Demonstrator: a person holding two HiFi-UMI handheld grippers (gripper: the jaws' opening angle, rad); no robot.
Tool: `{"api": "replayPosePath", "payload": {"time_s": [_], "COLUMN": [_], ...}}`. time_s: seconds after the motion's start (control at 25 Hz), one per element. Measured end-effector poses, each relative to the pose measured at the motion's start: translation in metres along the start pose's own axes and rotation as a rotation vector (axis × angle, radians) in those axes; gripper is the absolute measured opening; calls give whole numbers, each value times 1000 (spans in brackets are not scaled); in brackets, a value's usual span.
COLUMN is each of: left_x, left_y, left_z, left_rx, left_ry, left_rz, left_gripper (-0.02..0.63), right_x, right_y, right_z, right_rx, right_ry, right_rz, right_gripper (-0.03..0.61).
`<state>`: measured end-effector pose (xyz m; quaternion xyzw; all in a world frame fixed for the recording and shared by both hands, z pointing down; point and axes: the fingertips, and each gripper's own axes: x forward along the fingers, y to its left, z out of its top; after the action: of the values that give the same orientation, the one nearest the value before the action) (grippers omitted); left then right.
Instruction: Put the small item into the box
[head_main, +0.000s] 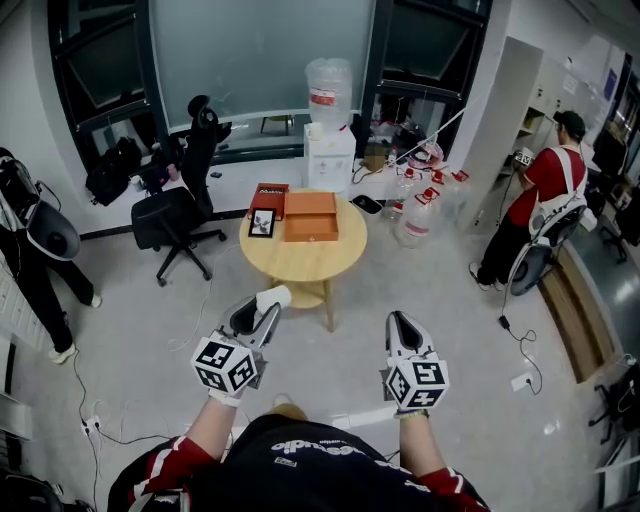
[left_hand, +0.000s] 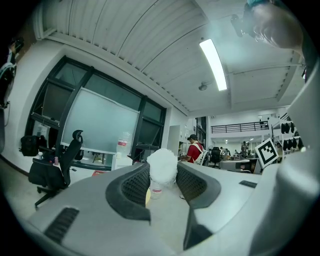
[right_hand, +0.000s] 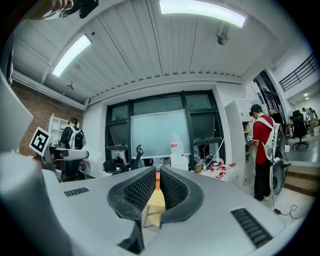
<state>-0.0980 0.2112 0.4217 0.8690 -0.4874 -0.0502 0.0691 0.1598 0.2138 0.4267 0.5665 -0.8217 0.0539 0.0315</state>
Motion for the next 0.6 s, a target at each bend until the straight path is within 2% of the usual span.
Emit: {"api": "replayPosePath", "payload": {"time_s": [0.6], "left_x": [2], "left_y": [-9], "left_z": [6], "left_rx": [38], "left_ry": [29], "left_rz": [-7], "left_gripper": [169], "right_x": [-1], "right_y": [6], "right_z": [-7], "right_rx": [51], "right_ry": [1], "right_rz": [42], "right_gripper": [35]}}
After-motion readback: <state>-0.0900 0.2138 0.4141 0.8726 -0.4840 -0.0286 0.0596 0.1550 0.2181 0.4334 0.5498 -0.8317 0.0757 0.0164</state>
